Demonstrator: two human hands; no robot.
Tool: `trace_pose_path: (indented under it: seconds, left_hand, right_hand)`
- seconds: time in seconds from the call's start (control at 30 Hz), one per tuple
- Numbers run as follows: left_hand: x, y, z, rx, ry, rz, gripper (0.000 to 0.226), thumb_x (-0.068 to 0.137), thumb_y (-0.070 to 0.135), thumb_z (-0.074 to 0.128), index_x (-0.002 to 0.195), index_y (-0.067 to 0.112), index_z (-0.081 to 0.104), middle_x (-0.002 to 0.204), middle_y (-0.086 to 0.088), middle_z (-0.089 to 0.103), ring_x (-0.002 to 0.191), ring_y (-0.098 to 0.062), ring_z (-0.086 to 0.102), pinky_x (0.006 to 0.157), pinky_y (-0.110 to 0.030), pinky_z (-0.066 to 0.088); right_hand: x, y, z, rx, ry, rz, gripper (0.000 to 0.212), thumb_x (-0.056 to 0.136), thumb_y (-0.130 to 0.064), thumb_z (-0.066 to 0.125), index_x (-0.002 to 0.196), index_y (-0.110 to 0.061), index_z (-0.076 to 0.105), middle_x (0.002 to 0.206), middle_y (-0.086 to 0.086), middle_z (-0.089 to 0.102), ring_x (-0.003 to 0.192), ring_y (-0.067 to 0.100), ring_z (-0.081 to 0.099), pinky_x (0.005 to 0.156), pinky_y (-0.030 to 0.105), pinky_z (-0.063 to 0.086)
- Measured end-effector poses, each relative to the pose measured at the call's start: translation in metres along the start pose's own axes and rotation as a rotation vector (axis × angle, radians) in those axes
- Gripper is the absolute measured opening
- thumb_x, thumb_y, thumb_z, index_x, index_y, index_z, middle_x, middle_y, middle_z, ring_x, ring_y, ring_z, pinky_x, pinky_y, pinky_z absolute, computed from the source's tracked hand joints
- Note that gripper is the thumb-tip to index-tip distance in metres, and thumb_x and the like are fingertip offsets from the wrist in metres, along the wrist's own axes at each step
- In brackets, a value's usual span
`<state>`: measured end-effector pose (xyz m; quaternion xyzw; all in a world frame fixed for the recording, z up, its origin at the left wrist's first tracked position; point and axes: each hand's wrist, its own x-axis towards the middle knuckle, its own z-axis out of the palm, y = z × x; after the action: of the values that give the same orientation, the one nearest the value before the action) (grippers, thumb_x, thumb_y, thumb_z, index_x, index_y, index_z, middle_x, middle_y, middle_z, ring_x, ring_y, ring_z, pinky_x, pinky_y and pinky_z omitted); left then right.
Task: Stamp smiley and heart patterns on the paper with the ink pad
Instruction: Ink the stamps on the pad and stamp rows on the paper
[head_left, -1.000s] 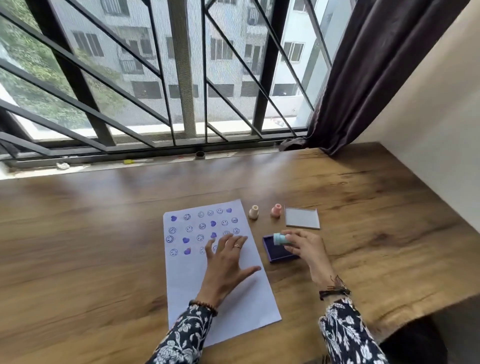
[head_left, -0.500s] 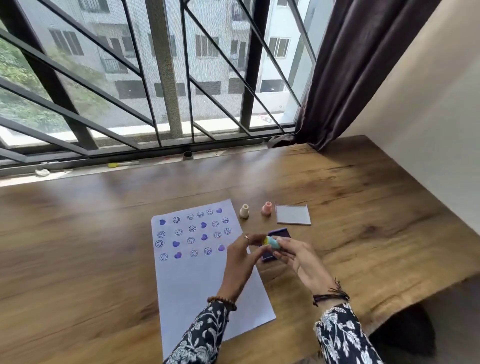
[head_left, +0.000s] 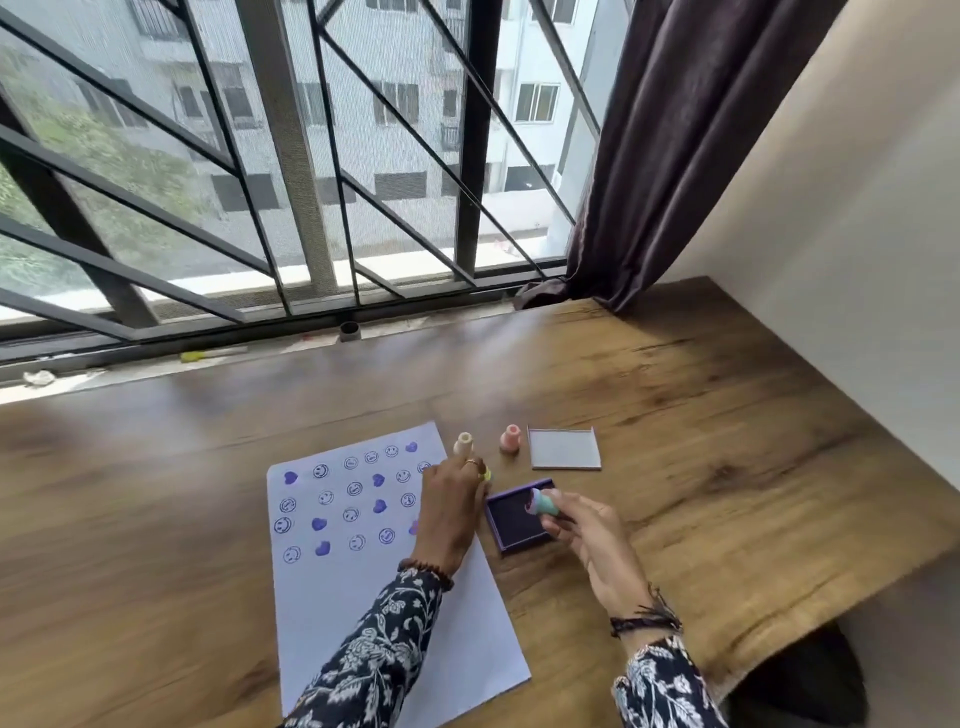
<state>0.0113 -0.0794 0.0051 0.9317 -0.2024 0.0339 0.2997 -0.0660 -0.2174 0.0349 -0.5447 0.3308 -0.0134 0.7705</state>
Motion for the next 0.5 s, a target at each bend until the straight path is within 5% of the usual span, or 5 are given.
trace_pose_path:
  seconds: [0.23,0.33,0.5]
  left_hand:
    - [-0.002,-0.005,0.001,-0.055,0.052,-0.033,0.010,0.089,0.017,0.055,0.097,0.013,0.060,0.116,-0.011,0.062,0.096,-0.030,0.055,0.081,-0.037,0.030]
    - [-0.024,-0.014,0.005,-0.013,0.032,-0.005,0.038,0.081,0.039,0.064,0.112,0.019,0.059,0.114,-0.004,0.062,0.104,-0.026,0.053,0.083,-0.038,0.031]
    - [-0.048,-0.021,0.014,-0.010,-0.108,-0.020,0.076,0.065,0.064,0.064,0.128,0.026,0.046,0.127,0.004,0.049,0.118,-0.018,0.039,0.092,-0.036,0.022]
  right_hand:
    - [0.000,-0.002,0.007,-0.252,0.060,-0.095,0.010,0.083,-0.009,0.065,0.075,-0.014,0.068,0.082,0.010,0.069,0.076,0.019,0.065,0.056,0.014,0.054]
    - [0.001,0.001,0.012,-0.563,0.126,-0.211,0.011,0.078,-0.012,0.069,0.073,-0.021,0.070,0.080,0.004,0.072,0.081,0.019,0.068,0.063,0.023,0.056]
    - [-0.003,-0.003,0.030,-1.053,0.133,-0.364,0.022,0.081,-0.017,0.065,0.102,-0.017,0.068,0.107,0.006,0.069,0.097,0.023,0.063,0.078,0.030,0.048]
